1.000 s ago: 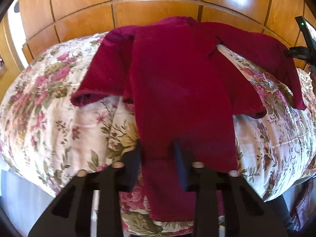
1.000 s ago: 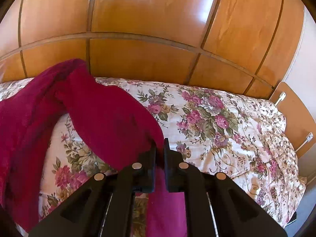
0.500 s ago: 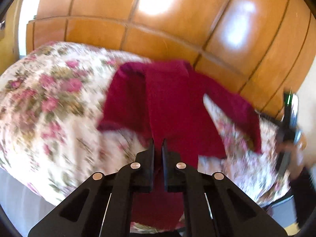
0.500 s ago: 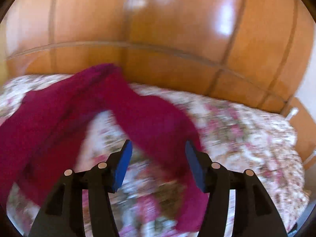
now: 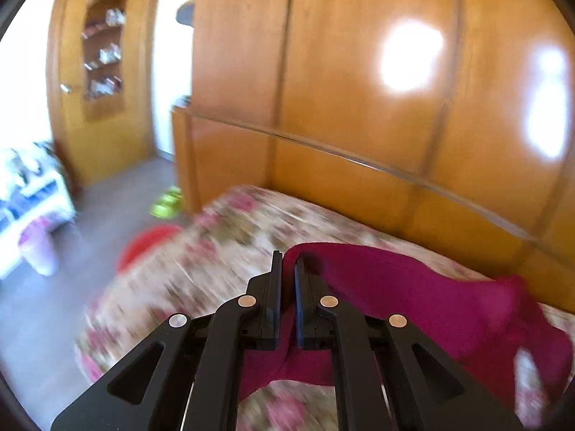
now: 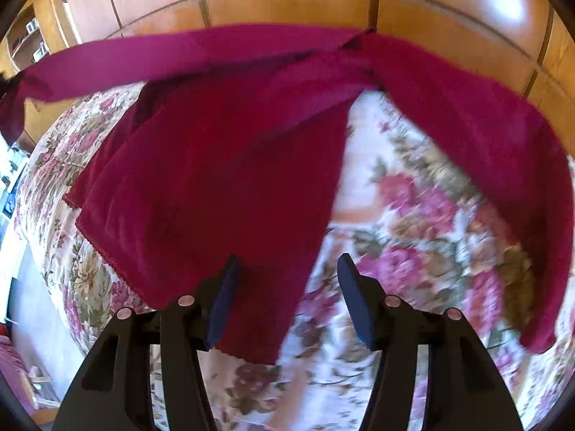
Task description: Fold small clothes
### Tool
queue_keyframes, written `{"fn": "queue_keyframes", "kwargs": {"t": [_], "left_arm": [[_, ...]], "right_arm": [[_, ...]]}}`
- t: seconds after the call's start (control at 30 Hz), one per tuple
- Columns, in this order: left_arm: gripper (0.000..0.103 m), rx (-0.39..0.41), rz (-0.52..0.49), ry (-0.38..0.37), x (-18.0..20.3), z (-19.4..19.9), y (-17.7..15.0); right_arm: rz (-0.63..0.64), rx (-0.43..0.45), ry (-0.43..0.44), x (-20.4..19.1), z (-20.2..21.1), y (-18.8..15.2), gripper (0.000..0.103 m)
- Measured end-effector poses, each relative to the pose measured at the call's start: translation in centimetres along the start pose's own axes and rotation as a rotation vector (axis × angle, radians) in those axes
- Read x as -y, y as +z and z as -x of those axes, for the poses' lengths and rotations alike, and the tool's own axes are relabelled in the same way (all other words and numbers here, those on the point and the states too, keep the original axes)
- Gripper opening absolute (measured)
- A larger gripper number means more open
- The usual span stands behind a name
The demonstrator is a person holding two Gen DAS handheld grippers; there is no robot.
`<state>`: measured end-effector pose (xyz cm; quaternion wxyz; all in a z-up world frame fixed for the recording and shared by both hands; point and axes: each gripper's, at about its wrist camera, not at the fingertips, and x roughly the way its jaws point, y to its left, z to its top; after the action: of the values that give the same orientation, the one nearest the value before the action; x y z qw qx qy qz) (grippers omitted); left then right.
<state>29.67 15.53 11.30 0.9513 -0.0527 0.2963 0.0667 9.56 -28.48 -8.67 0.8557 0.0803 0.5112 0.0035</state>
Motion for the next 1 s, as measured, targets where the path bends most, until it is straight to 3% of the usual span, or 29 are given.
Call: {"fn": "queue_keyframes", "kwargs": {"t": [0.07,0.17,0.2,0.23,0.3,0.43,0.6,0.67,0.73,1.0], "left_arm": [[0.007,-0.024,0.011,0.073,0.4,-3.0,1.4],[0.031,-0.064,0.02,0.13,1.3,-5.4,0.8],[0.061,-0.074,0.027,0.127,1.5,-5.6,0.0],[0.078,-0.073,0.053,0.094,1.4,-5.4,-1.1],[0.078,-0.091,0.071,0.001,1.6,-4.6,-4.1],[0.072,-0.237,0.027,-0.246,3.6,-3.0,-12.0],[0.06,-0.399,-0.035,-0.416,6.9,-2.7,-19.1],[0.033,-0.449,-0.083,-0.418,8.5,-2.7,-21.6],[0.006,-0.445,-0.099,-0.406,8.9,-2.9,-22.4],[0.004,-0.341,-0.011,-0.516,5.1,4.3,-19.7]], "right_arm": [[-0.002,-0.011,-0.003,-0.2,-0.5,-0.3,0.055],[-0.005,-0.018,-0.006,-0.2,-1.4,-0.6,0.053],[-0.001,-0.016,-0.007,-0.2,-1.4,-0.6,0.052],[0.004,-0.013,-0.006,-0.4,-1.6,-0.5,0.05],[0.021,-0.01,-0.003,-0.5,-1.8,-0.3,0.043],[0.066,0.001,0.003,-1.3,-1.9,-0.2,0.026],[0.112,0.016,0.0,-2.6,-1.5,0.2,0.008],[0.115,0.033,0.002,-2.5,-0.7,0.2,0.008],[0.132,0.075,-0.015,-2.1,1.0,0.3,0.007],[0.158,0.183,-0.111,1.8,8.5,-1.4,0.007]]}}
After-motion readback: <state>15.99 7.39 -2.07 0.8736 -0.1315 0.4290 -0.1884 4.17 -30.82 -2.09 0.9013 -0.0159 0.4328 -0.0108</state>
